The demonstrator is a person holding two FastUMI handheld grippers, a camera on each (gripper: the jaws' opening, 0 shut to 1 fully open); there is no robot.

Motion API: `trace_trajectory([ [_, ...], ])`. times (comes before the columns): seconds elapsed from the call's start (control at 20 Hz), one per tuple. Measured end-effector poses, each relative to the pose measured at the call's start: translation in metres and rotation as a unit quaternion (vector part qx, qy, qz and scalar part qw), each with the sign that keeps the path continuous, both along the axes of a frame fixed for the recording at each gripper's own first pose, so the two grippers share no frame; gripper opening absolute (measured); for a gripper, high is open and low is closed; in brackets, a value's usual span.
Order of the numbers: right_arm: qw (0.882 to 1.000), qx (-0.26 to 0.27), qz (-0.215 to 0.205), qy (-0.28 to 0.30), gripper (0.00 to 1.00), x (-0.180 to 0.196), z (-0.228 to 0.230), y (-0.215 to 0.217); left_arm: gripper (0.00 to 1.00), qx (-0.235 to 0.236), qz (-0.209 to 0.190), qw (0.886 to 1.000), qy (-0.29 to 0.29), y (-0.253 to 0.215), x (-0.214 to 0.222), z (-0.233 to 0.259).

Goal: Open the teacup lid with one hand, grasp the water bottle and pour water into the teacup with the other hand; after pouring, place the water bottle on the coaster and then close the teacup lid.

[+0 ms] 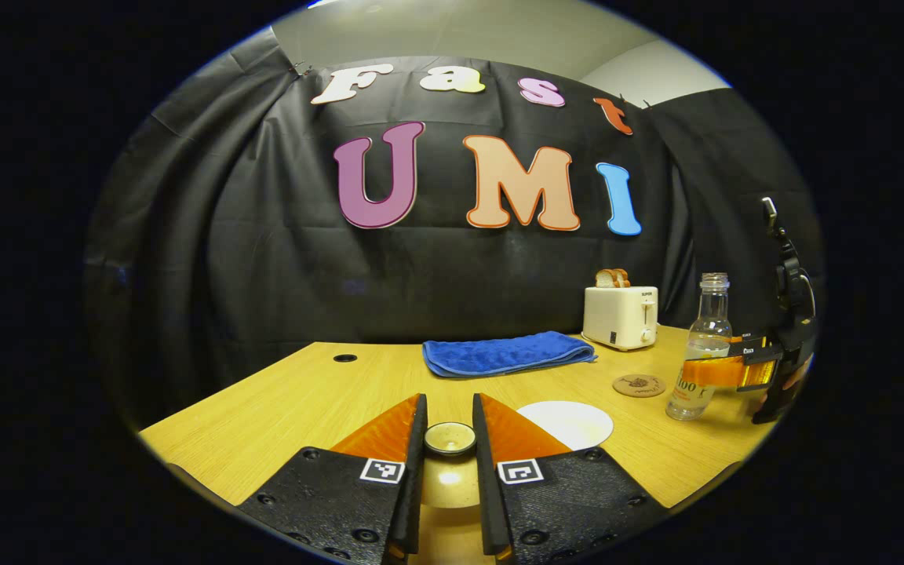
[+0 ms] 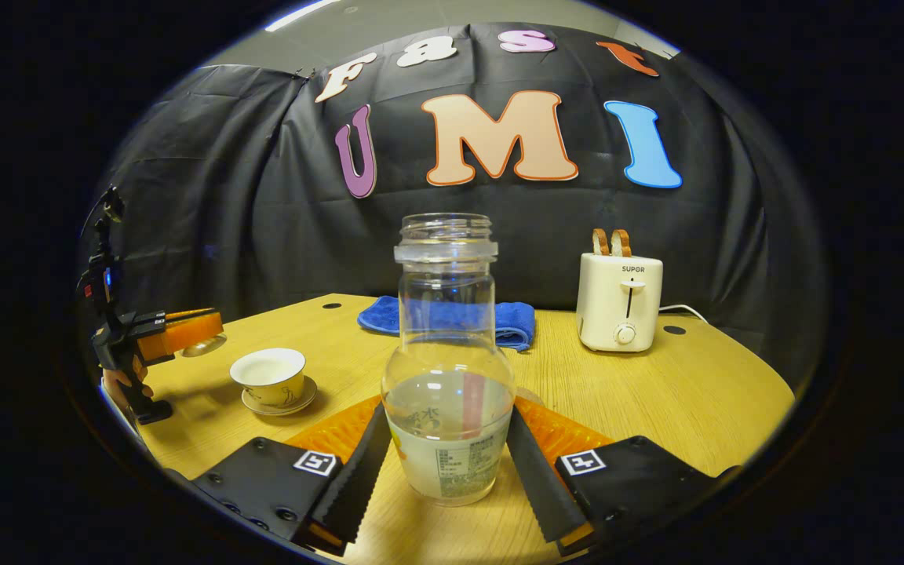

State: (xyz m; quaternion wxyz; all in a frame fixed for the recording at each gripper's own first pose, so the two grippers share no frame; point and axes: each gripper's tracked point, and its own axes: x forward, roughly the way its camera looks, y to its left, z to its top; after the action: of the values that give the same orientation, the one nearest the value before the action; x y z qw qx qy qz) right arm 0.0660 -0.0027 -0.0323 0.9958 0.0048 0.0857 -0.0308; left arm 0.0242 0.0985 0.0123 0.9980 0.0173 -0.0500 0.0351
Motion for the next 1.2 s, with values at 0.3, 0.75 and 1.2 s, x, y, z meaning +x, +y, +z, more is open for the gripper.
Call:
trace_trajectory([
  [0.3, 0.999, -0.041, 0.0, -0.008, 0.78, -0.002, 0.002, 0.007, 0.28, -0.001, 0.022, 1.0, 0.0, 0.024, 0.0, 0.0],
  [0.75, 0.978, -0.207, -0.009, -0.004, 0.78, 0.008, 0.03, 0.018, 0.28, -0.003, 0.033, 0.999, 0.0, 0.037, 0.0, 0.0],
  [1.2, 0.921, -0.389, -0.005, 0.02, 0.77, 0.035, 0.038, 0.043, 0.28, -0.003, 0.035, 0.999, 0.0, 0.036, 0.0, -0.001],
])
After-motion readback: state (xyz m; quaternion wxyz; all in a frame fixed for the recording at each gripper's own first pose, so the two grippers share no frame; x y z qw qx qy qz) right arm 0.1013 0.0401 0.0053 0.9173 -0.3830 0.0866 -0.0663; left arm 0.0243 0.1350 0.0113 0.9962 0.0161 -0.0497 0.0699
